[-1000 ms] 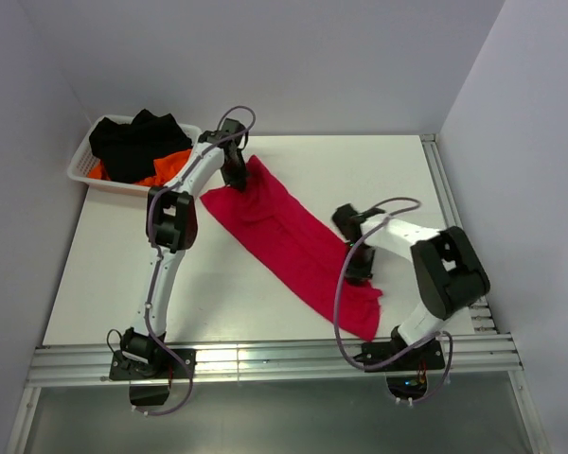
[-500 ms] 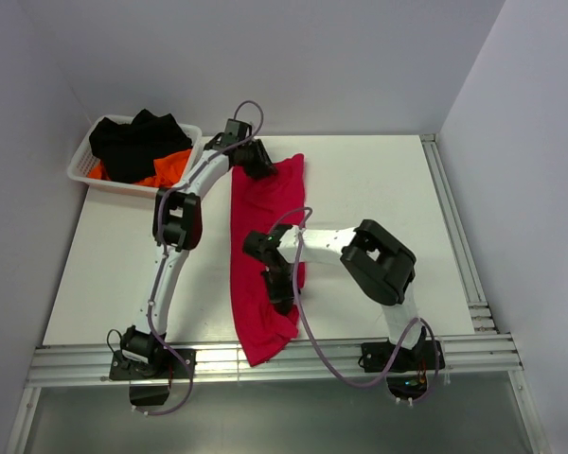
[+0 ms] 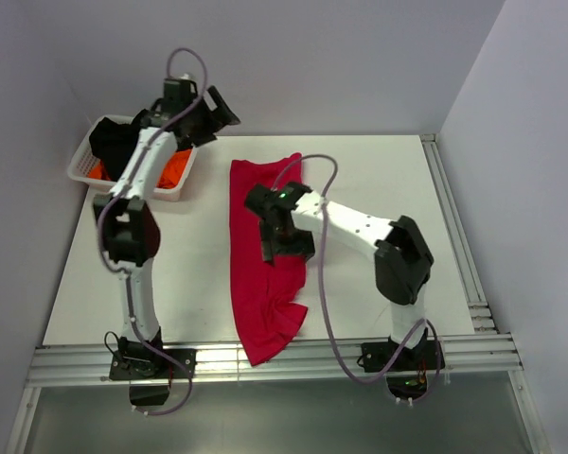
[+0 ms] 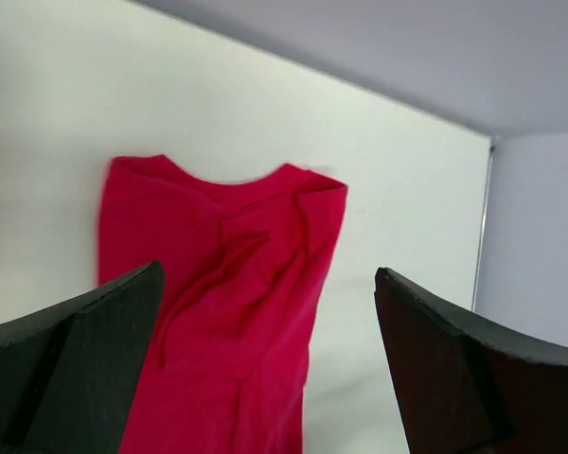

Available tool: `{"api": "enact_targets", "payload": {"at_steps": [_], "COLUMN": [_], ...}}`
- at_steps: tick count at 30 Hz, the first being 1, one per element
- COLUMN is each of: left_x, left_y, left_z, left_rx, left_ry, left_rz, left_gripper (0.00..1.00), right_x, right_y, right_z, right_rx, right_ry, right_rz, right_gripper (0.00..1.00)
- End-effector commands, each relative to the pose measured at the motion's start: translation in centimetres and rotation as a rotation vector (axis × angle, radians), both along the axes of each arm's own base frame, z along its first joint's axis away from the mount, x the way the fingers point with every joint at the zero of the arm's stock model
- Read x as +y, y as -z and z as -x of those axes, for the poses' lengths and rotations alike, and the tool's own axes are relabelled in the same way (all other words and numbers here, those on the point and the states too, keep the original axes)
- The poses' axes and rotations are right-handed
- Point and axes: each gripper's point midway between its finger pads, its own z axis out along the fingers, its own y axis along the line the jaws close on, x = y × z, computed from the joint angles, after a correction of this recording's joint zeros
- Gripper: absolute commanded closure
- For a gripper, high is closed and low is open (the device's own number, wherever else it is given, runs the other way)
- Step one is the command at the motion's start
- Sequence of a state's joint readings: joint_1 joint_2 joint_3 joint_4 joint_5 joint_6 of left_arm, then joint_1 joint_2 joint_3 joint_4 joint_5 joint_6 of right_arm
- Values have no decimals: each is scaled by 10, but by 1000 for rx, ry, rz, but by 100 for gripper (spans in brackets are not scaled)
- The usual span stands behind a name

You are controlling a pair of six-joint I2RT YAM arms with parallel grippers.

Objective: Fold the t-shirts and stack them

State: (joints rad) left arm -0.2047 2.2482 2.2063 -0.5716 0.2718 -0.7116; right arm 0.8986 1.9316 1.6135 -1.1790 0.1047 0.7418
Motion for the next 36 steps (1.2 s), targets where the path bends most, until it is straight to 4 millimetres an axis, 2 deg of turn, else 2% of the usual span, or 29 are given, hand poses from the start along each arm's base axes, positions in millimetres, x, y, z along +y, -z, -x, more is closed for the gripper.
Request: {"api": "enact_targets", "payload": {"at_steps": [1,2,3,4,5,6,7,8,9,10,11,12,13,14,15,16,18,19,21,23,24,26,27,28,29,30,33,36], "left_x": [26,28,30,27,29,31,18,14,14,2,-1,0,-7,-9,-5,-9,-10,-14,-20,-29,-35,-45,-47,-49,-49,-54,-62,-62], "left_y": [-90,-75,-43,-44,-27,18,21,35,71,70,78,100,95,98,109,103,105,99,99,96,98,104,109,111,112,107,90,79], "left_z": [51,71,92,117,136,173,202,225,265,293,314,349,374,391,414,433,460,471,494,507,522,532,542,544,541,541,529,521], "left_rx": [-123,-46,50,75,126,268,286,333,449,448,487,574,573,613,664,666,706,705,751,771,776,778,786,784,771,756,697,643], "left_ry": [-52,-35,-23,-1,3,30,81,104,141,189,193,227,268,264,277,313,321,343,366,363,410,407,426,418,387,384,348,326], "left_rz": [-58,-77,-109,-133,-179,-229,-246,-259,-289,-292,-285,-291,-278,-252,-255,-238,-241,-209,-191,-171,-191,-205,-245,-264,-282,-286,-245,-218], "left_gripper": [1,3,4,5,6,7,7,8,9,9,10,10,10,10,11,11,11,11,12,12,12,12,13,14,15,15,15,15], "right_x": [-44,-49,-52,-57,-65,-65,-65,-72,-67,-69,-83,-81,-89,-92,-96,-98,-100,-101,-99,-96,-88,-74,-61,-54,-52,-45,-40,-33], "right_y": [-58,-59,-66,-65,-58,-60,-57,-39,-42,-36,-19,-22,-11,-10,-11,-10,-6,-5,-2,-1,-6,0,-7,-5,6,6,16,22], "right_z": [-21,-20,-21,-22,-16,-16,-13,1,-1,1,9,8,13,11,7,5,3,3,1,1,-5,9,4,10,28,27,40,50], "right_rx": [-132,-130,-146,-142,-123,-141,-128,-51,-69,-58,-13,-24,-5,-15,-31,-35,-31,-28,-25,-17,-48,2,-33,-8,53,48,46,24], "right_ry": [74,82,88,101,110,120,120,139,153,174,218,232,249,260,277,273,273,270,267,265,253,236,244,249,260,279,269,278], "right_rz": [42,41,17,6,18,-25,-54,-80,-168,-199,-201,-266,-256,-270,-280,-281,-279,-278,-279,-308,-363,-465,-562,-613,-646,-683,-652,-640], "right_gripper": [17,17,17,17,17,17,18,18,18,18,18,18,18,18,18,17,17,17,17,17,17,18,18,20,20,21,21,22]}}
